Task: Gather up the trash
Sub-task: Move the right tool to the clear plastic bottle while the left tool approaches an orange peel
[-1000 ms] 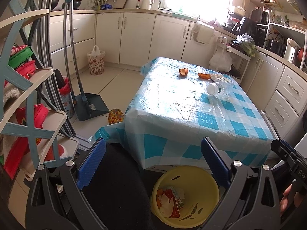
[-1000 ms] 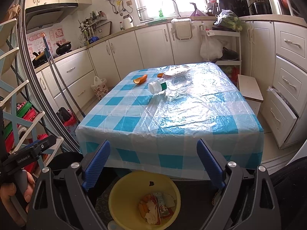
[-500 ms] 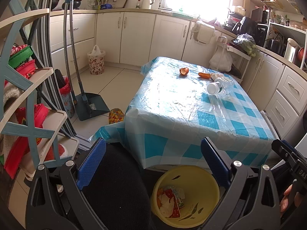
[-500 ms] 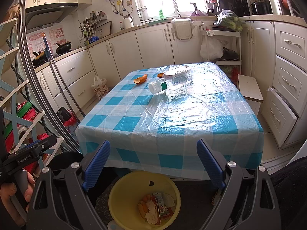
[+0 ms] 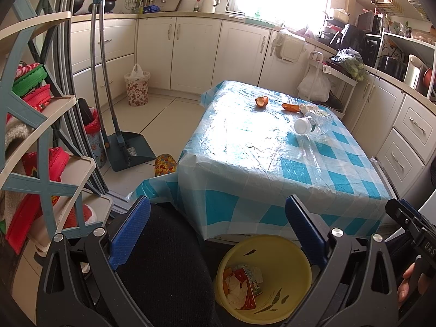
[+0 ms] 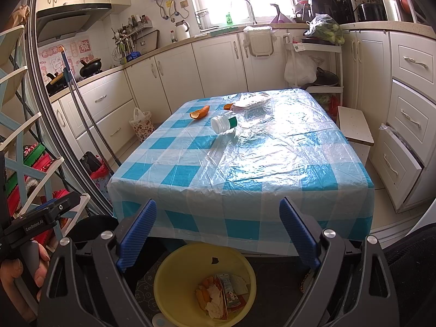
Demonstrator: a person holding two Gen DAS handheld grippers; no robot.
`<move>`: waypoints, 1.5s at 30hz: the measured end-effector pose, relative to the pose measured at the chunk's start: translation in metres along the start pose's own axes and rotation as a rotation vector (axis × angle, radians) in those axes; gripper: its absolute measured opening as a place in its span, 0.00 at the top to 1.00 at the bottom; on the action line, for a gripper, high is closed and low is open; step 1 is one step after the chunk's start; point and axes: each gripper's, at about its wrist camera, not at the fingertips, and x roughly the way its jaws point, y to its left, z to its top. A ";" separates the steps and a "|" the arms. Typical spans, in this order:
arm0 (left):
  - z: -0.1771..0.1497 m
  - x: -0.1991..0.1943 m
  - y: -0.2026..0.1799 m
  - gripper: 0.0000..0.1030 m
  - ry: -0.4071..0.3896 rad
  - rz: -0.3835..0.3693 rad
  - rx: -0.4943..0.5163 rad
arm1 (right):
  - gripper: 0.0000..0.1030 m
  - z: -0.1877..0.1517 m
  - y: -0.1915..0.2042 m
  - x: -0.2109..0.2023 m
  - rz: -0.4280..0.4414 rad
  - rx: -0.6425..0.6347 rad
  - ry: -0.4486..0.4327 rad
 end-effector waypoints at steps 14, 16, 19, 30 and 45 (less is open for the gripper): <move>0.027 0.006 -0.003 0.07 -0.039 -0.028 0.014 | 0.13 0.036 -0.015 0.031 0.060 0.163 0.019; 0.034 0.013 -0.003 0.07 -0.035 -0.029 0.014 | 0.13 0.046 -0.016 0.044 0.059 0.174 0.031; 0.045 0.026 0.000 0.07 -0.021 -0.033 0.007 | 0.13 0.063 -0.020 0.066 0.057 0.191 0.053; 0.110 0.100 -0.005 0.07 0.010 -0.044 0.057 | 0.13 0.135 -0.045 0.176 -0.043 0.337 0.162; 0.206 0.280 -0.089 0.07 0.116 -0.073 0.198 | 0.13 0.175 -0.066 0.298 -0.135 0.161 0.432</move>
